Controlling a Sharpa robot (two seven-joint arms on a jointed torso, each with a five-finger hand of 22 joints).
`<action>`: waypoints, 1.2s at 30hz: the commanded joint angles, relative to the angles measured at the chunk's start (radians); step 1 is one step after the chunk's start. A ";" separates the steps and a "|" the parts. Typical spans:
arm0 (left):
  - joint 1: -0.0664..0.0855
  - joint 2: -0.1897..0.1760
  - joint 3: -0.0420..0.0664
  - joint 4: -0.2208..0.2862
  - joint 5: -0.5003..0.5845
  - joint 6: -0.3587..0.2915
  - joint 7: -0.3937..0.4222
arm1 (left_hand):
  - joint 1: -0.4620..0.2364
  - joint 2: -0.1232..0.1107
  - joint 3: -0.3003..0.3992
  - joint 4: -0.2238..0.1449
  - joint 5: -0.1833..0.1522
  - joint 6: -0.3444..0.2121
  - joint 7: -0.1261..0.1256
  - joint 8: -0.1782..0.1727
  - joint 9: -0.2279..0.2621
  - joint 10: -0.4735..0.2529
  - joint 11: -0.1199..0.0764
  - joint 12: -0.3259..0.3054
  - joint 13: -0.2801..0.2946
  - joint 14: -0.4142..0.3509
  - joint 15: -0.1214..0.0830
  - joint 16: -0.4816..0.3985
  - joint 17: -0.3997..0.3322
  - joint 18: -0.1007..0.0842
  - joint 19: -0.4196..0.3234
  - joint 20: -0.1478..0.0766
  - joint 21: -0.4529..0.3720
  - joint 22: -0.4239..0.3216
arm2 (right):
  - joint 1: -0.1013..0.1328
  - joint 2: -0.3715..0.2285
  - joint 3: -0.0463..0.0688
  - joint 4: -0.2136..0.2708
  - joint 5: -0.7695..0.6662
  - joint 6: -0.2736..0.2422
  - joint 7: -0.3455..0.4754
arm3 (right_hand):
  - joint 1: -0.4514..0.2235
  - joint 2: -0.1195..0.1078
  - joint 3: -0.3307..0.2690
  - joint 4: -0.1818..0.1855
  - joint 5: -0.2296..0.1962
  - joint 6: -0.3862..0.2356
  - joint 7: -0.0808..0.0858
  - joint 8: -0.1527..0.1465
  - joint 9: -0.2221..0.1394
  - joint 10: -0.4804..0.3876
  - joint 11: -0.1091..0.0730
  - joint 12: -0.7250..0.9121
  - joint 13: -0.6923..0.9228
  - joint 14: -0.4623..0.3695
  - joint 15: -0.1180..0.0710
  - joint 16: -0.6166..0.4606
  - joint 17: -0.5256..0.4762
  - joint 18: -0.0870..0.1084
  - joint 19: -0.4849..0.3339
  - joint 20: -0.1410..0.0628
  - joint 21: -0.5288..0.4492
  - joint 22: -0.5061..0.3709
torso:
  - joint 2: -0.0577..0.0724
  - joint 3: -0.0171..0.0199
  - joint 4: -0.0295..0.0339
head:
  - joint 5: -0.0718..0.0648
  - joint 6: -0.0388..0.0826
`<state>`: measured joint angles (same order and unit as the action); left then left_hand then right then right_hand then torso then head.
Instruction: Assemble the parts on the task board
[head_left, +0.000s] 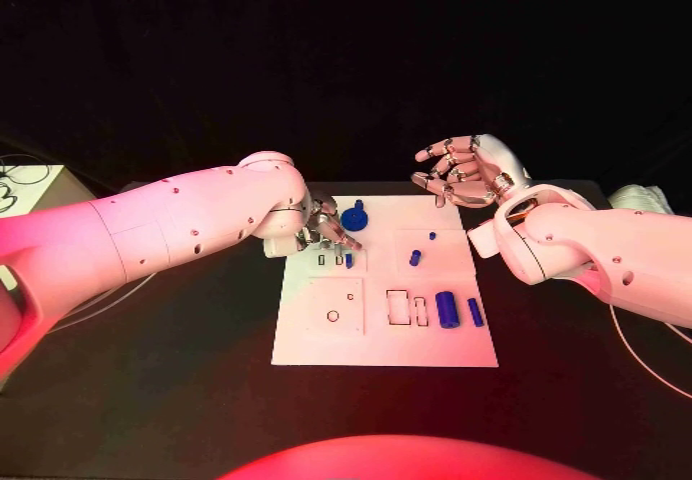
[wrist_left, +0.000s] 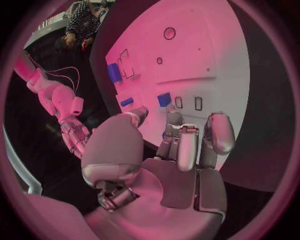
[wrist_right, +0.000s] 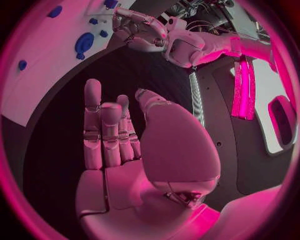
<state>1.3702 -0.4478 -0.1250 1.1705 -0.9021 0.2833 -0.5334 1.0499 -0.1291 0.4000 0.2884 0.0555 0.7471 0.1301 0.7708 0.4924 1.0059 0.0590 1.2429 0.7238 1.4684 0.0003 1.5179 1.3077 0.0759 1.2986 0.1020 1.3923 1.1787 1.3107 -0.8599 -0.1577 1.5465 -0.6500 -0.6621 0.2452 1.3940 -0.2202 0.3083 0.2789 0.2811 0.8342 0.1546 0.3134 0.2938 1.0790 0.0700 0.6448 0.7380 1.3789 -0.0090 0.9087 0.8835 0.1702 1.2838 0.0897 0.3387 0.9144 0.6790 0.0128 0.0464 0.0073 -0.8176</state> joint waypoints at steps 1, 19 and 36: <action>-0.002 0.005 -0.004 -0.005 0.014 0.027 -0.002 | 0.005 0.010 -0.001 -0.002 0.001 -0.006 -0.001 0.005 0.002 -0.005 -0.001 -0.002 0.002 0.046 -0.003 -0.005 0.136 0.011 -0.006 0.000 -0.002 0.002 | 0.000 0.002 0.000 0.000 -0.006 0.013 0.012 | 0.001 -0.012 0.004 0.000 0.005 -0.006 0.002 0.005 -0.001 -0.008 -0.001 -0.003 -0.002 -0.009 -0.001 -0.004 -0.001 0.012 -0.002 0.001 -0.007 -0.002 | 0.000 0.0003 -0.0006 | -0.001 0.000; -0.012 0.026 -0.012 -0.035 0.034 0.016 -0.001 | 0.009 0.012 0.000 -0.003 0.001 -0.005 -0.002 0.008 0.006 -0.005 -0.001 -0.001 0.003 0.047 -0.003 -0.004 0.138 0.011 -0.007 0.000 -0.003 0.001 | 0.000 0.006 0.000 -0.001 -0.006 0.017 0.009 | 0.001 -0.012 0.005 0.000 0.005 -0.005 0.002 0.007 -0.001 -0.009 -0.001 -0.004 -0.004 -0.009 -0.001 -0.007 -0.001 0.012 -0.002 0.002 -0.010 -0.005 | 0.000 0.0000 0.0018 | -0.006 -0.005; -0.024 0.038 -0.013 -0.055 0.043 0.009 0.001 | 0.024 0.019 0.006 -0.006 0.001 -0.007 -0.003 0.012 0.015 -0.003 -0.002 0.003 0.009 0.048 -0.003 -0.002 0.140 0.011 -0.006 0.000 -0.002 0.003 | -0.001 0.009 0.000 -0.002 -0.006 0.020 0.008 | 0.001 -0.012 0.005 0.000 0.005 -0.005 0.002 0.007 -0.001 -0.009 -0.001 -0.004 -0.004 -0.009 -0.001 -0.007 -0.001 0.012 -0.002 0.002 -0.010 -0.005 | -0.001 0.0007 0.0021 | -0.009 -0.015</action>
<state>1.3465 -0.4126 -0.1381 1.1160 -0.8708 0.2906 -0.5349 1.0673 -0.1117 0.4031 0.2853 0.0555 0.7471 0.1301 0.7783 0.5061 1.0061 0.0590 1.2429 0.7303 1.4684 0.0003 1.5179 1.3077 0.0759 1.2987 0.1020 1.3923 1.1814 1.3104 -0.8514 -0.1577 1.5443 -0.6498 -0.6555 0.2441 1.3940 -0.2202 0.3082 0.2789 0.2810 0.8325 0.1528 0.3134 0.2939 1.0755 0.0663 0.6449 0.7351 1.3790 -0.0090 0.9049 0.8837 0.1702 1.2839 0.0897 0.3348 0.9101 0.6788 0.0133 0.0476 -0.0009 -0.8311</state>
